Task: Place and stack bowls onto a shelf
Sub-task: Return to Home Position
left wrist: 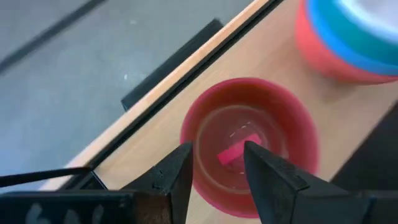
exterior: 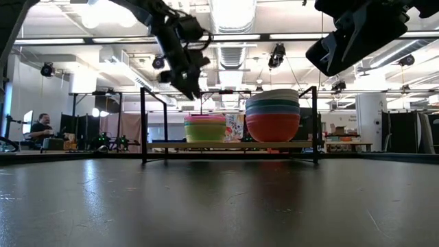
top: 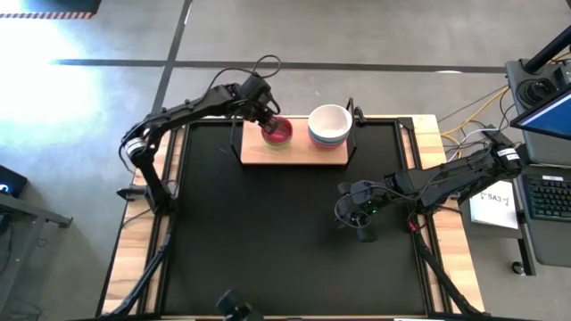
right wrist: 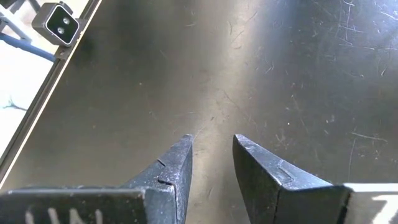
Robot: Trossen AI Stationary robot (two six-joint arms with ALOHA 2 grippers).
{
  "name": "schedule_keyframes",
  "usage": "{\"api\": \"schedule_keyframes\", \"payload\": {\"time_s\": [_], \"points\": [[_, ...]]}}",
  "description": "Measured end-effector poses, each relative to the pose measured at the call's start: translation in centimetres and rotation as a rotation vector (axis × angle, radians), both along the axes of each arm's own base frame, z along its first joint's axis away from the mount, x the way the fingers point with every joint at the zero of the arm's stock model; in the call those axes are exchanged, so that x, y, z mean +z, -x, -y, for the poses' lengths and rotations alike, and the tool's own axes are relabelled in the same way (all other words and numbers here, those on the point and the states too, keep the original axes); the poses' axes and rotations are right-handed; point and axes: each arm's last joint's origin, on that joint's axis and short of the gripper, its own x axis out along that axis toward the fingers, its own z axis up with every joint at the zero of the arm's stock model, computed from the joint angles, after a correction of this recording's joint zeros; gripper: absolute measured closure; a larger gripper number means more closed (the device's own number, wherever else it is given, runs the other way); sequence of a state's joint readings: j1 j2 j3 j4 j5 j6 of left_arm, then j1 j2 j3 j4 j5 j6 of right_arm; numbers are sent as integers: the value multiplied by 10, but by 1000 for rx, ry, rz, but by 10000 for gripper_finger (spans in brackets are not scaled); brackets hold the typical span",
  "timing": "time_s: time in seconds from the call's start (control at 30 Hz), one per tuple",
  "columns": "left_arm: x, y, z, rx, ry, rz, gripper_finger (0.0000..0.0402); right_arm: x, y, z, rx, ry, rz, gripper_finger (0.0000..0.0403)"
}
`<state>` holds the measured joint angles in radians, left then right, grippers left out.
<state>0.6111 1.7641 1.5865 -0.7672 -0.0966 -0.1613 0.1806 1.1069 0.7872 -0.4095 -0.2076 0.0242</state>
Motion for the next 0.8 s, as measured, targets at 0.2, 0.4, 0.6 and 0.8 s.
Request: {"api": "schedule_keyframes", "payload": {"time_s": [0.2,0.4,0.6,0.8], "points": [[23,2,28,-55,-66,31,275,0,0,0,0,0,0,298],[38,2,76,-127,-135,94,275,0,0,0,-1,-1,0,298],[28,5,140,-220,-213,240,275,0,0,0,0,0,0,298],[3,8,190,-328,-234,505,275,0,0,0,-1,-1,3,298]]}}
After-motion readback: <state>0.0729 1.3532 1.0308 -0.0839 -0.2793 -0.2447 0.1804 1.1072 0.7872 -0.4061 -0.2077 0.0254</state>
